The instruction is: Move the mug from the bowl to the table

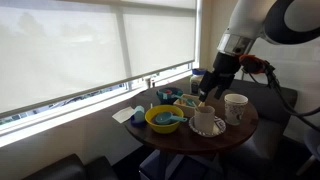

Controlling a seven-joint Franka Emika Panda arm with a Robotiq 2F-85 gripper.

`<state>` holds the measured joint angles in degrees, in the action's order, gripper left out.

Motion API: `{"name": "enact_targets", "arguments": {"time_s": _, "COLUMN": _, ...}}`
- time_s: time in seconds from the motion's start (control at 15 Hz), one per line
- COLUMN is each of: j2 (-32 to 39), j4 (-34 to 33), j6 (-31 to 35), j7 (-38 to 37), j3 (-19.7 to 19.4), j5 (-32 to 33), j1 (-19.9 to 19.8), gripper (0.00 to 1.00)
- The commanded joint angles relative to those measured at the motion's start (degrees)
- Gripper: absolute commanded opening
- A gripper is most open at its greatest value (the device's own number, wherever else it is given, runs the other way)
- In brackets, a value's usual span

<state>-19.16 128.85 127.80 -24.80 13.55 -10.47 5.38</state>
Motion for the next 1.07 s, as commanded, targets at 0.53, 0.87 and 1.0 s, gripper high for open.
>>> {"name": "enact_targets", "arguments": {"time_s": 0.53, "j2": 3.53, "j4": -0.84, "j6": 3.00, "j7": 1.12, "j3": 0.42, "j5": 4.68, "j1": -0.02, "gripper": 1.00}}
{"name": "enact_targets", "arguments": {"time_s": 0.87, "j2": 10.01, "j4": -2.99, "j6": 5.51, "j7": 6.15, "j3": -0.40, "j5": 4.63, "j1": 1.37, "gripper": 1.00}}
{"name": "enact_targets", "arguments": {"time_s": 1.0, "j2": 11.93, "j4": -3.64, "j6": 6.23, "j7": 7.74, "j3": -0.42, "j5": 4.53, "j1": 1.90, "gripper": 0.96}}
